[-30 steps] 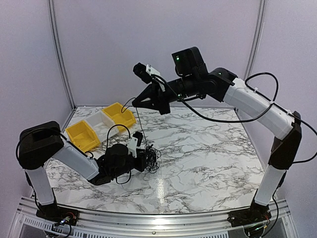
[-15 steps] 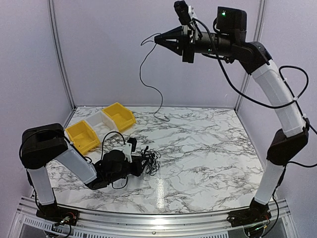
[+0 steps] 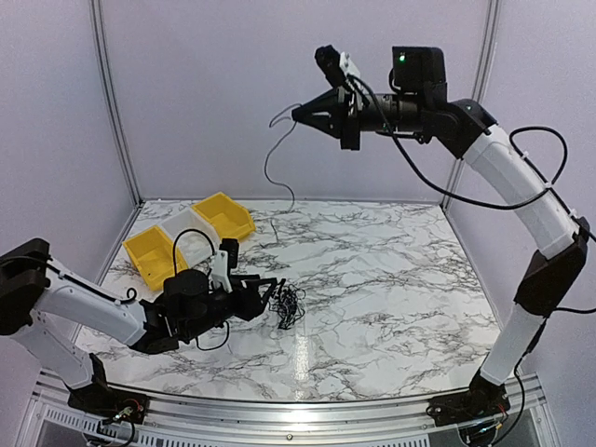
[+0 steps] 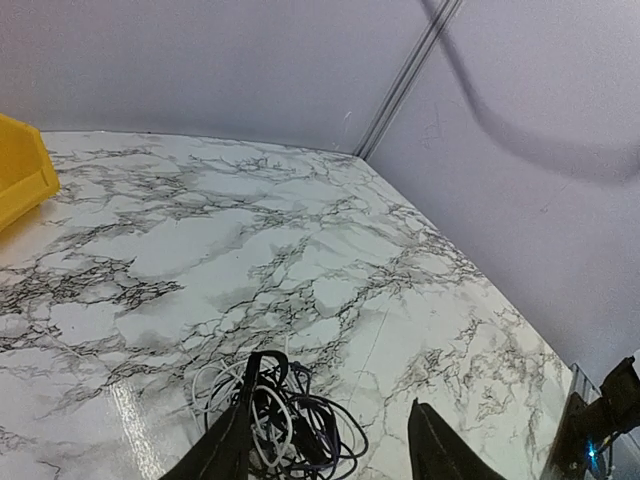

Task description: Untangle the cables

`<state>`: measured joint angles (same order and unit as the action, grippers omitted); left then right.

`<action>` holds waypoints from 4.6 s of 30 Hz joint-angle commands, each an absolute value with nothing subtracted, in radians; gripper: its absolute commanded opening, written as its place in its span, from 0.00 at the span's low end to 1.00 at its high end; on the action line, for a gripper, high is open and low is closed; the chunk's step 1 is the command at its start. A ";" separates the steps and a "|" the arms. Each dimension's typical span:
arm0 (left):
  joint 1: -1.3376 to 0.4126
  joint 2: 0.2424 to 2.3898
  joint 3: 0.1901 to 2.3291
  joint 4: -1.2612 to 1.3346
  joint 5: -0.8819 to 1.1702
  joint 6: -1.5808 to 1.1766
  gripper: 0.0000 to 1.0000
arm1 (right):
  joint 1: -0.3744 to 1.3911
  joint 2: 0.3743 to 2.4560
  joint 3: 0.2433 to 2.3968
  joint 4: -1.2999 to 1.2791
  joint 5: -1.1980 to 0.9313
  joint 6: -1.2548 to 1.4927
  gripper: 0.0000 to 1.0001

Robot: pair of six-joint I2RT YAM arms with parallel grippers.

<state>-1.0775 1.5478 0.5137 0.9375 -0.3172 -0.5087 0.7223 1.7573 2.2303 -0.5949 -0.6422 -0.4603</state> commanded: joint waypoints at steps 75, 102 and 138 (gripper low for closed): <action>-1.113 1.180 1.437 -0.105 -0.728 0.032 0.00 | 0.712 1.481 1.259 -0.295 -0.610 -0.429 0.42; -0.410 1.174 1.200 -0.355 -0.715 -0.283 0.00 | 0.712 1.525 1.248 -0.305 -0.591 -0.471 0.42; -0.201 1.395 1.059 -0.112 -0.605 -0.162 0.00 | 0.735 1.583 1.253 -0.337 -0.568 -0.518 0.41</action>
<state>-0.2089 1.3827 1.1053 -0.1528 -0.6277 -0.1810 0.7242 1.5620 1.2442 -0.3168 -0.5755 -0.5076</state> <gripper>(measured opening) 0.015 0.406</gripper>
